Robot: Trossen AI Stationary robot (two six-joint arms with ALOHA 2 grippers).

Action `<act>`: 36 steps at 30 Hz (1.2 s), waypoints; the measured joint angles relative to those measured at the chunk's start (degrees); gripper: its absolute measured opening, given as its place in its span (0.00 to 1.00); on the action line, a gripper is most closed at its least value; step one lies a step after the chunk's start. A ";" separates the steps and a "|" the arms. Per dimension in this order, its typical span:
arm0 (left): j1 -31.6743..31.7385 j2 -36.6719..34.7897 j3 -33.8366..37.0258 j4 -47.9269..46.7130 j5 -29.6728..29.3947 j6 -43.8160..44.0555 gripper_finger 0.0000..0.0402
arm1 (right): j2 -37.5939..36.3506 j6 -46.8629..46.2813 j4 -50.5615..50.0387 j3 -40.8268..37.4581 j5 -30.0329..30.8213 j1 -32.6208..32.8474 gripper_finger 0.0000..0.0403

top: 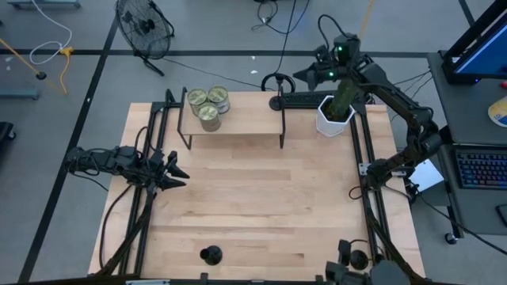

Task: Pick & Place candle stick holders
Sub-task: Put the top black candle holder on the shelf

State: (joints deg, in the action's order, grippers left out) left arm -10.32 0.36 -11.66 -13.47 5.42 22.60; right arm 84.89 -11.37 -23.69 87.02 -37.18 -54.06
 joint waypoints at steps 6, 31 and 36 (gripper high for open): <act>-0.01 0.02 0.00 0.02 -0.98 0.25 0.36 | -0.03 10.81 -8.42 0.00 1.13 0.41 0.11; -0.01 0.02 0.00 0.49 -2.12 2.25 0.36 | 0.84 28.60 -0.71 -0.02 12.95 6.73 0.65; 0.02 0.02 0.00 1.11 -5.92 3.09 0.36 | 2.93 28.54 0.02 -0.02 13.06 6.88 0.67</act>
State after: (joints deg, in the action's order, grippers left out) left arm -10.31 0.38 -11.66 -12.35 -0.50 25.69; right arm 87.82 17.17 -23.67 87.00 -24.12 -47.18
